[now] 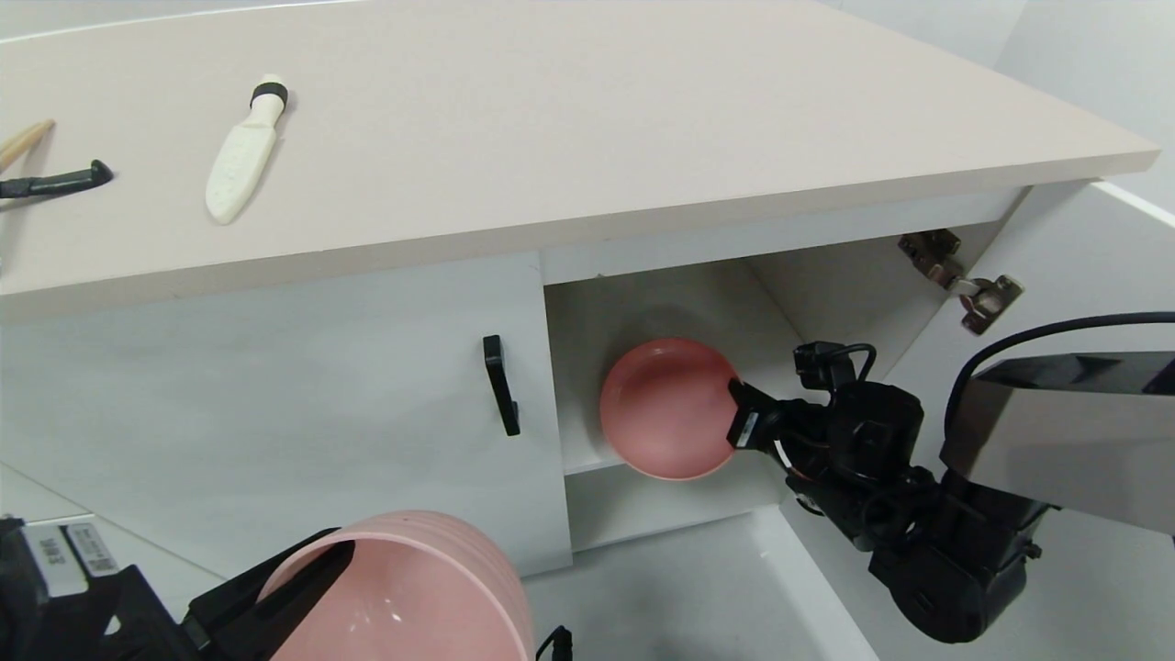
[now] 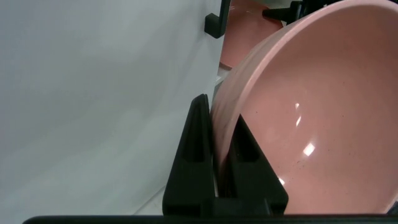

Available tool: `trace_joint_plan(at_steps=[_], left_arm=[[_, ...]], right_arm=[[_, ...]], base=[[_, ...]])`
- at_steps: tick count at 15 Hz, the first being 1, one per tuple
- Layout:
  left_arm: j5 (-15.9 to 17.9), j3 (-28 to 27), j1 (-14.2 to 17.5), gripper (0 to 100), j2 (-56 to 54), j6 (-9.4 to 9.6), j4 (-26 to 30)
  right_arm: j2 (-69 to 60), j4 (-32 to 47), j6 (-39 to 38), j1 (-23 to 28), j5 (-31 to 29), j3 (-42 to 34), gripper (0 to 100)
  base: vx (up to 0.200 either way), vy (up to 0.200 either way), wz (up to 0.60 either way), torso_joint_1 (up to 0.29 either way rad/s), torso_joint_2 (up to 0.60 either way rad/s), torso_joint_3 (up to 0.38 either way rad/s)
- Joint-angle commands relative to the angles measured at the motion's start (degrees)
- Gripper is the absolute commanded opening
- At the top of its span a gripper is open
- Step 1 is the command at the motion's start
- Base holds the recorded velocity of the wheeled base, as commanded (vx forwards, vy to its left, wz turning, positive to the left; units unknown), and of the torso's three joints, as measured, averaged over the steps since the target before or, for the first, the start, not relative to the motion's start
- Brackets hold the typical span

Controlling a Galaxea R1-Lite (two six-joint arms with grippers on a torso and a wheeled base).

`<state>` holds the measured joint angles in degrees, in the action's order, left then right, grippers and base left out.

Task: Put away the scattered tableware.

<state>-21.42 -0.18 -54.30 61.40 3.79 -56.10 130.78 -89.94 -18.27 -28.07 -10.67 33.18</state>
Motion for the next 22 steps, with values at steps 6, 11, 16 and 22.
trace_joint_plan(at_steps=[6, 11, 16, 22], left_arm=[[0.0, 0.0, 0.0, 0, 0.2, -0.1, 0.1], [1.0, 0.0, 0.1, 0, 0.1, -0.1, 0.6], [1.0, 0.0, 0.1, 0, 0.1, -0.1, 0.5], [1.1, 0.0, 0.1, 0, 0.2, -0.19, 0.6]], right_arm=[[3.7, -0.1, -2.3, -0.1, -0.1, 6.8, 0], [9.1, -0.1, -2.4, 0.7, -0.1, 12.8, 0], [9.1, -0.1, -1.9, 0.6, 0.1, 13.1, 0], [11.4, -0.1, -1.9, 1.3, 0.1, 18.6, 100]], base=[[0.0, 0.0, 0.0, 0.0, 0.0, 0.0], [0.0, 0.0, 0.0, 0.0, 0.0, 0.0], [0.0, 0.0, 0.0, 0.0, 0.0, 0.0], [0.0, 0.0, 0.0, 0.0, 0.0, 0.0]])
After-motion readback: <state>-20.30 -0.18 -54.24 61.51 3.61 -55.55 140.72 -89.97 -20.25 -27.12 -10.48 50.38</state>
